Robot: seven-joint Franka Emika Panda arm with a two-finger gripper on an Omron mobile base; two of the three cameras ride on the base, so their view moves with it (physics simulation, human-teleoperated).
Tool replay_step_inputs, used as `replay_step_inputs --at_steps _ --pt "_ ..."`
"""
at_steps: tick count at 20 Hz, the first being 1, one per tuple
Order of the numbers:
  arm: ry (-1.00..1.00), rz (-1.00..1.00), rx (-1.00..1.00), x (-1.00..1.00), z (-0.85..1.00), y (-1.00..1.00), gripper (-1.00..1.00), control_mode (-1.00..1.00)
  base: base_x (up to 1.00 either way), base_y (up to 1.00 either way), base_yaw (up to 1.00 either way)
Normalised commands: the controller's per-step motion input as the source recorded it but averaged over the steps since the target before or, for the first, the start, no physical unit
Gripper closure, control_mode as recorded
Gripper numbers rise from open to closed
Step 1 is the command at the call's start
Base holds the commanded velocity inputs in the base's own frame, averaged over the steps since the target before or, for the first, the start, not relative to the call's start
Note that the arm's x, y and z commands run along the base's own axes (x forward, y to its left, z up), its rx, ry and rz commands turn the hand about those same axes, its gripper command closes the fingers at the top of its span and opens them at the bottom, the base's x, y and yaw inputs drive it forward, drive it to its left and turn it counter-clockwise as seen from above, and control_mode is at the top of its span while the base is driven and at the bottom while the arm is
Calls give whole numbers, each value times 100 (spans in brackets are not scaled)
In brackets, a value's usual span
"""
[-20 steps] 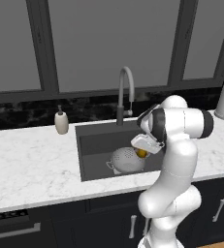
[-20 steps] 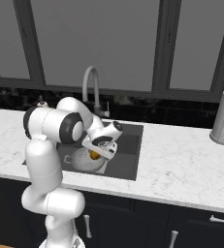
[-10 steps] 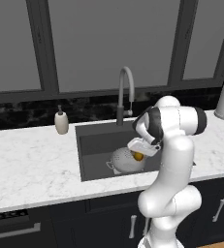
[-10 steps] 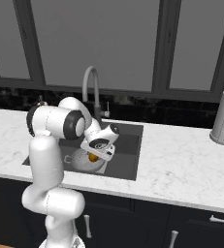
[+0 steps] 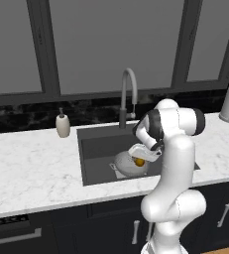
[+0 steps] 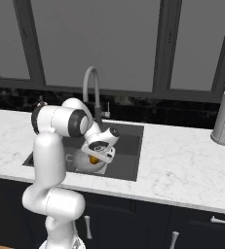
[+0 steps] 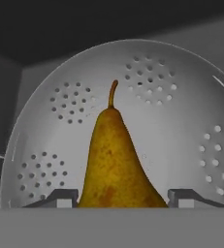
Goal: Put the colander in the sink, put the pear in the colander, and turn on the sink faucet and pour water over the colander.
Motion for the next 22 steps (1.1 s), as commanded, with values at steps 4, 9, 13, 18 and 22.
replay_step_inputs --at_steps 4,9,13,18,22 --pt "0 0 0 7 -25 11 100 -100 0 0 0" --pt "-1 0 0 2 -12 16 100 -100 0 0 0" --pt "-2 0 0 -6 0 24 -100 -100 0 0 0" --pt "0 0 0 -17 0 12 -100 -100 0 0 0" --pt "0 0 -1 -17 1 0 -100 -100 0 0 0"
